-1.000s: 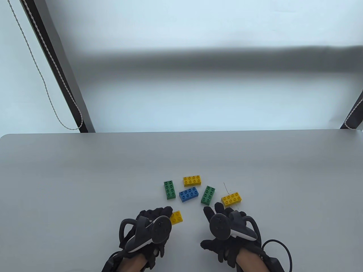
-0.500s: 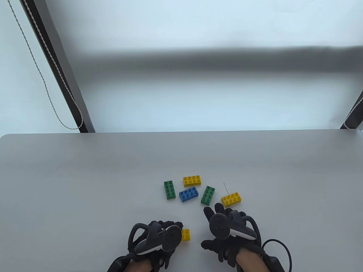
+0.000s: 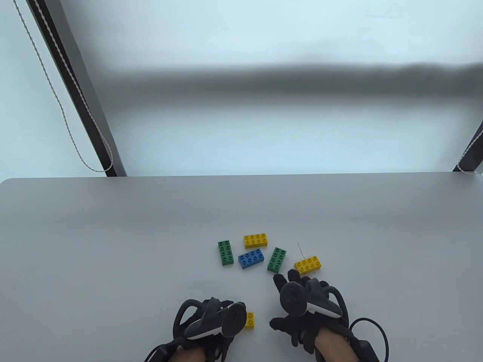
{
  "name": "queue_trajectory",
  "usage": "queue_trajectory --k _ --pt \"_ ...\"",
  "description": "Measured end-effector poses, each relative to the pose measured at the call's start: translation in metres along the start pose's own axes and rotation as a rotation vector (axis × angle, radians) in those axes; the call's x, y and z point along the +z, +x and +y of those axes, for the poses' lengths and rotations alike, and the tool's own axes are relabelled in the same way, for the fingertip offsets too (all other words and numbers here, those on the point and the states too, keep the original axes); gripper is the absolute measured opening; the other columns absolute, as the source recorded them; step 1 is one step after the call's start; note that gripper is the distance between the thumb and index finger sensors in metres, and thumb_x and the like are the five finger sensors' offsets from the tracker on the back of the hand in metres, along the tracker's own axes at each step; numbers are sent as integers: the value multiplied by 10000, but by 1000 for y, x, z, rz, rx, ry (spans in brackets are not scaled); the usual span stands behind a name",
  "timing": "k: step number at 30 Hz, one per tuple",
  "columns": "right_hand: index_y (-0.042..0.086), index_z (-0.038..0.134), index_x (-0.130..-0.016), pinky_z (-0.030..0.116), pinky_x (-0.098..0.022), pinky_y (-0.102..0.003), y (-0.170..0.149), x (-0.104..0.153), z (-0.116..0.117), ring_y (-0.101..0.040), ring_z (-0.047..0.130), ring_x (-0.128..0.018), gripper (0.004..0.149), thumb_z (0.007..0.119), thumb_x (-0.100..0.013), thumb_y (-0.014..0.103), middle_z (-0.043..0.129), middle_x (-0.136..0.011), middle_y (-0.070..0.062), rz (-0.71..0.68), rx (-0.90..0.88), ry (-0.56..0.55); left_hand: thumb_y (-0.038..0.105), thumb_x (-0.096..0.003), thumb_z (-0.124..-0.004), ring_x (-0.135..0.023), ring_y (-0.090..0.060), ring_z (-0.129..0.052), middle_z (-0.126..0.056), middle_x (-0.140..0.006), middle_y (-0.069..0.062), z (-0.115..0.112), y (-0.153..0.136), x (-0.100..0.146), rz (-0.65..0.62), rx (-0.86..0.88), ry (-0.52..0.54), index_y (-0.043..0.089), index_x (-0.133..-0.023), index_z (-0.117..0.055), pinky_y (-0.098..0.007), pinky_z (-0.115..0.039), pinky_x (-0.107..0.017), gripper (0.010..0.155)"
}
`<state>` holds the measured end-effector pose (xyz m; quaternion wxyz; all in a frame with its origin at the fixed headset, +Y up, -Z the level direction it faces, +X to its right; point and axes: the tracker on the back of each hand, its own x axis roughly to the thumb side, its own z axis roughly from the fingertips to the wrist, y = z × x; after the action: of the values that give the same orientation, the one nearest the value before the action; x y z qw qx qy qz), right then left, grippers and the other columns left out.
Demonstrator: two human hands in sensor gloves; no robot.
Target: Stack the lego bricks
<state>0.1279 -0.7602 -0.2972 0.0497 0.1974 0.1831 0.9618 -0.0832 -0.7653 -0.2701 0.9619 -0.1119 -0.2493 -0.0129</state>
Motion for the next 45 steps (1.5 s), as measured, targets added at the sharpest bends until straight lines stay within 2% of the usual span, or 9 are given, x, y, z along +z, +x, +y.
queue_trajectory --k 8,14,16,19,25,32,41,45 --pt "180 67 -989 288 -557 -860 -10 -1 -6 -642 355 -940 1028 760 -371 621 146 -1053 -311 33 -14 -35 368 -393 -849 -908 -318 -806 -733 -1046 -60 4 -1 2 10 1 -19 248 -998 -601 -589 -676 -661 665" --pt "208 93 -998 311 -578 -850 -27 6 -31 -621 378 -952 1023 781 -359 612 175 -1064 -302 66 -22 -190 386 -393 -848 -916 -323 -799 -735 -1049 -59 17 -6 11 38 19 30 250 -1001 -602 -590 -674 -663 669" --pt "220 72 -994 298 -584 -852 -32 5 -39 -621 344 -959 1038 798 -358 602 110 -1057 -300 80 -21 -213 396 -393 -846 -918 -322 -799 -736 -1049 -59 20 -7 12 39 26 38 251 -1002 -602 -592 -674 -663 672" --pt "254 94 -1000 301 -592 -847 -40 0 -53 -614 339 -963 1037 841 -351 563 96 -1057 -293 117 20 -258 409 -393 -844 -920 -323 -797 -738 -1050 -57 21 -7 12 39 29 39 255 -1001 -605 -591 -672 -666 672" --pt "274 143 -1007 323 -605 -834 -55 -20 -65 -589 365 -971 1044 905 -327 495 134 -1067 -280 176 61 -251 438 -389 -838 -909 -321 -816 -764 -1037 -54 21 -9 12 44 25 34 256 -992 -632 -589 -683 -661 663" --pt "265 274 -1013 438 -628 -783 -72 -42 -53 -525 459 -976 981 933 -311 451 270 -1084 -222 173 110 -304 460 -387 -832 -882 -313 -855 -808 -1012 -52 19 -15 9 52 40 14 256 -975 -672 -585 -704 -647 643" --pt "262 393 -995 482 -626 -760 -82 -53 -24 -484 577 -949 792 861 -367 381 412 -1073 -151 190 106 -227 473 -384 -830 -872 -316 -863 -813 -1007 -56 12 -14 4 49 22 -31 252 -974 -676 -583 -711 -640 649" --pt "255 416 -988 490 -627 -752 -80 -55 -20 -464 613 -939 758 847 -373 366 460 -1061 -131 191 122 -231 473 -385 -830 -867 -316 -866 -819 -1001 -59 8 -13 2 47 21 -44 248 -972 -678 -581 -714 -637 647"
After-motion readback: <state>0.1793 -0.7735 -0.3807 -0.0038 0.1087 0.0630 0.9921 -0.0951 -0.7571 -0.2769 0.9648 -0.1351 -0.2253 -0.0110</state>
